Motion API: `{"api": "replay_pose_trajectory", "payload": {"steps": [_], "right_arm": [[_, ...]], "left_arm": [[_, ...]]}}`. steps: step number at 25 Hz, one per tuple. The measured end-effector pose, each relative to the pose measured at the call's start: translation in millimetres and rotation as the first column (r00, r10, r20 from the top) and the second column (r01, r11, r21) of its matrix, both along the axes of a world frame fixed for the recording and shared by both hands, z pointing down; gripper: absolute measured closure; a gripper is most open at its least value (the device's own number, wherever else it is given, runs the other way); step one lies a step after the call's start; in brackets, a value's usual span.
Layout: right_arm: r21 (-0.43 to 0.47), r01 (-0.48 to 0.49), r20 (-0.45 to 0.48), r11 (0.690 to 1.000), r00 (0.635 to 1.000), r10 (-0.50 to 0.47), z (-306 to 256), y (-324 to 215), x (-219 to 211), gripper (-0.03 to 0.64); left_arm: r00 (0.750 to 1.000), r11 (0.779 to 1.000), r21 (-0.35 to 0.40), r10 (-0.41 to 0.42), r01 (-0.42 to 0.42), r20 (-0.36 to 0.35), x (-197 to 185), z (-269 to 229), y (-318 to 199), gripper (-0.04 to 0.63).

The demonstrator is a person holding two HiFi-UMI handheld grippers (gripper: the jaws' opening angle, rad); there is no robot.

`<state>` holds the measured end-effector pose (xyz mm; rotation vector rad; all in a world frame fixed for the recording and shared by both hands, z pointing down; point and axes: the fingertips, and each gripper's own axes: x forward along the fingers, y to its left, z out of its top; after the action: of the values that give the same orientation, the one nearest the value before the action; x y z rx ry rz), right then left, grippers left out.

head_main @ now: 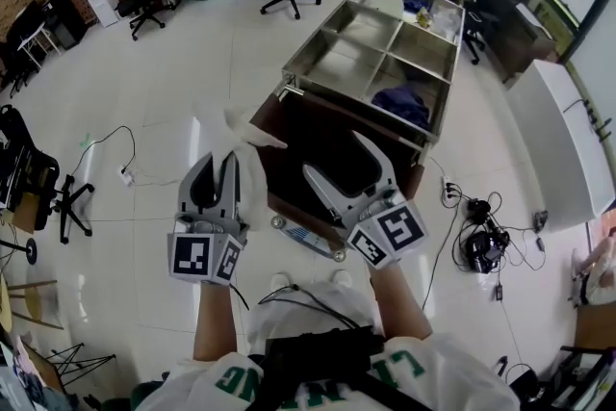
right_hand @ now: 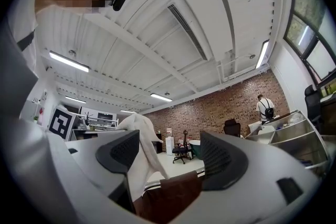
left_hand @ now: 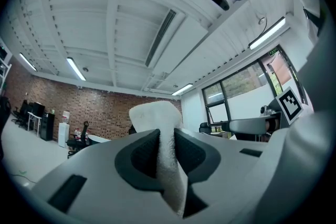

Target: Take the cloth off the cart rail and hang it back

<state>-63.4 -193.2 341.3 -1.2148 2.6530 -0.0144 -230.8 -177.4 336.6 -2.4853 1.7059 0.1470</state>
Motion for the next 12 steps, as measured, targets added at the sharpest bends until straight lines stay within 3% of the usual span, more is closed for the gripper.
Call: {"api": "replay_pose_trajectory", "payload": {"steps": [12], "right_arm": [[0.002,-0.100,0.018,0.995,0.995,0.100,-1,4,41,0.247]], "left_arm": [[0.992,0.992,0.015,0.127,-0.127,0.024,53,-12,-12,0.538]]}}
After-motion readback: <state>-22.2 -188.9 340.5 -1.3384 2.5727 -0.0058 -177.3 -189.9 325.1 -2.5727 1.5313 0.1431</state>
